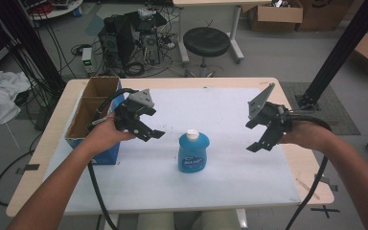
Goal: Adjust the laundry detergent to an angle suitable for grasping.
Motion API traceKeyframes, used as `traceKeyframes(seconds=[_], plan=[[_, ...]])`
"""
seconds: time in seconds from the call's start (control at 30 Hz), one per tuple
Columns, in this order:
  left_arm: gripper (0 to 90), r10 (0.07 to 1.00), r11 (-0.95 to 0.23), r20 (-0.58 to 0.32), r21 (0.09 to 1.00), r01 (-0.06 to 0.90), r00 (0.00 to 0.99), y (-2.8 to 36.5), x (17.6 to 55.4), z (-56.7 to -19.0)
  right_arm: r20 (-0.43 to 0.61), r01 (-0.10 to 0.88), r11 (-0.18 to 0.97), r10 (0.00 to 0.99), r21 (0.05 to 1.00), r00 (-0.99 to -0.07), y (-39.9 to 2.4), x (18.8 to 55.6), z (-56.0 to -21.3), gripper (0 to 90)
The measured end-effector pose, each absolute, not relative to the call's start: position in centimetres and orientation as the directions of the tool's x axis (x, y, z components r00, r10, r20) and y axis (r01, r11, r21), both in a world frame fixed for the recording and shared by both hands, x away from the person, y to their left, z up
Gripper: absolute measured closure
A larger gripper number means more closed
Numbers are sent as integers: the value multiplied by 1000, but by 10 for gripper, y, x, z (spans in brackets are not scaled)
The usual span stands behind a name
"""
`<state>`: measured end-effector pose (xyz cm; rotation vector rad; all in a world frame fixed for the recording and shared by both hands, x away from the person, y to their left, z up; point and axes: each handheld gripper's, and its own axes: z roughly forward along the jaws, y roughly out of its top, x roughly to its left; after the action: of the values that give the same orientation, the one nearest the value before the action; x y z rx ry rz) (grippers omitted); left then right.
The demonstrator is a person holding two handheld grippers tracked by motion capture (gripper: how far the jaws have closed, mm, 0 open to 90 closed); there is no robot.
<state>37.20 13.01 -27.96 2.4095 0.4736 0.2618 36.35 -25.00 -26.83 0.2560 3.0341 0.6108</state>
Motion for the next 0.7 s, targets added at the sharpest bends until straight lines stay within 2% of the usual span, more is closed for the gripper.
traceKeyframes(seconds=[0.4, 0.7], plan=[[164, 415, -781, 110, 552, 292, 903, 130, 402, -261, 6, 154, 907, 164, 392, -986, -251, 366, -272, 183], [166, 376, -843, 147, 464, 272, 915, 122, 421, -256, 10, 153, 905, 162, 396, -987, -251, 368, -272, 182]])
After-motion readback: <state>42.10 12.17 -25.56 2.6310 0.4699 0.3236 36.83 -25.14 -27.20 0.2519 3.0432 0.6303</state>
